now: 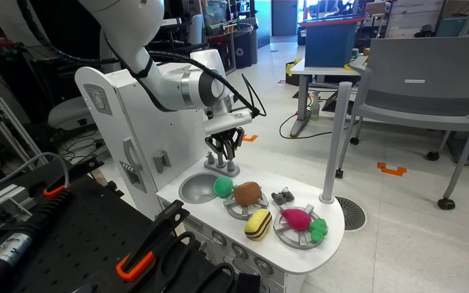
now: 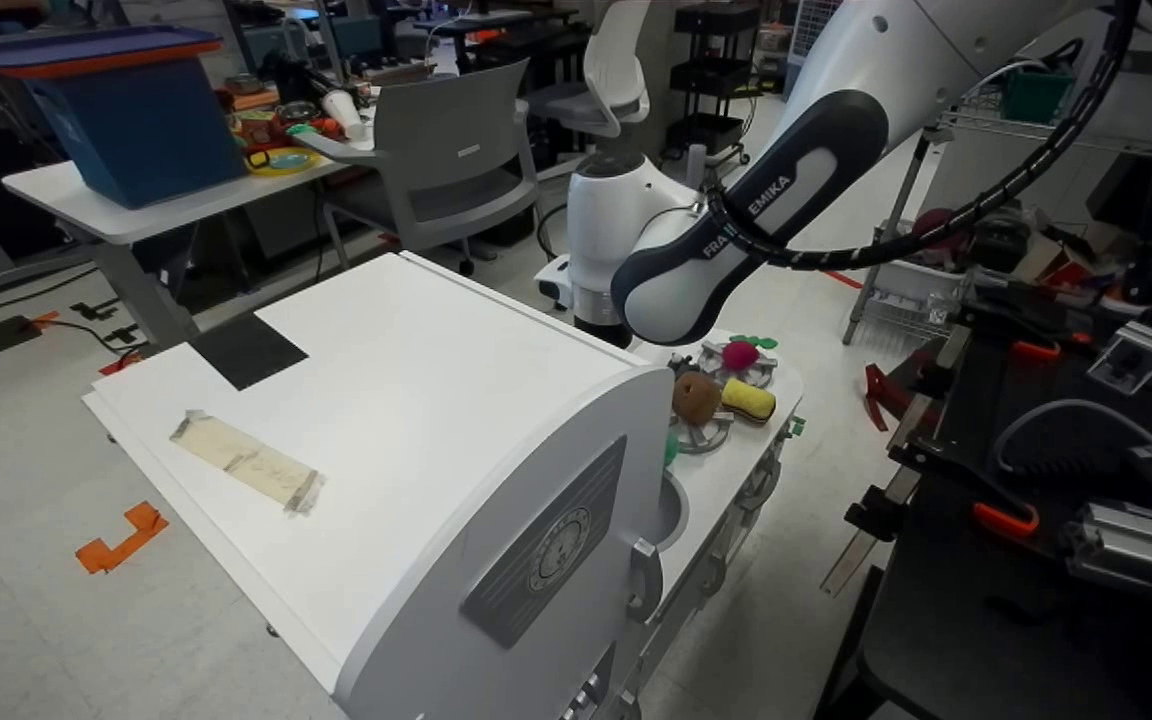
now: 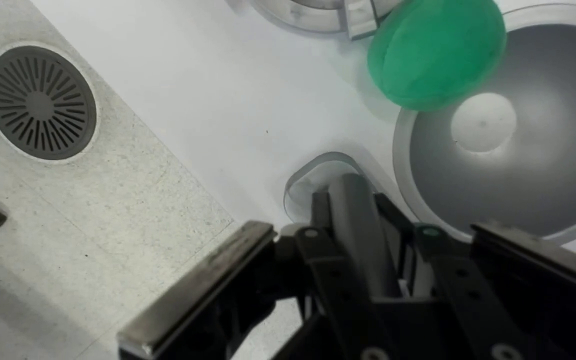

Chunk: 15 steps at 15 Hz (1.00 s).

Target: Turn the faucet to the left

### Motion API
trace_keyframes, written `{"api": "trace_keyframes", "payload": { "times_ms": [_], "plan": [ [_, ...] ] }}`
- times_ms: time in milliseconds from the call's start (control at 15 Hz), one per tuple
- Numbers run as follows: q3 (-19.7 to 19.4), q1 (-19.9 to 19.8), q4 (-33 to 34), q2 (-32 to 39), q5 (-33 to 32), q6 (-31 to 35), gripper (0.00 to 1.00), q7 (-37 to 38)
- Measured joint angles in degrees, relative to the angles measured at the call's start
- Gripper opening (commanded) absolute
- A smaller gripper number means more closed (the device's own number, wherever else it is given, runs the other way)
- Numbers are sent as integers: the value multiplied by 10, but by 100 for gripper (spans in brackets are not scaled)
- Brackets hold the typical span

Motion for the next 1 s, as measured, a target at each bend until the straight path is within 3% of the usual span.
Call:
{"api": "trace_keyframes", "payload": {
  "times_ms": [333, 667, 1000],
  "plan": [
    [0, 0, -13, -6, 0, 0, 6, 0],
    [6, 0, -82, -36, 4, -2, 6, 24],
    [39, 19, -135, -33, 41, -2, 6, 76]
  ]
}}
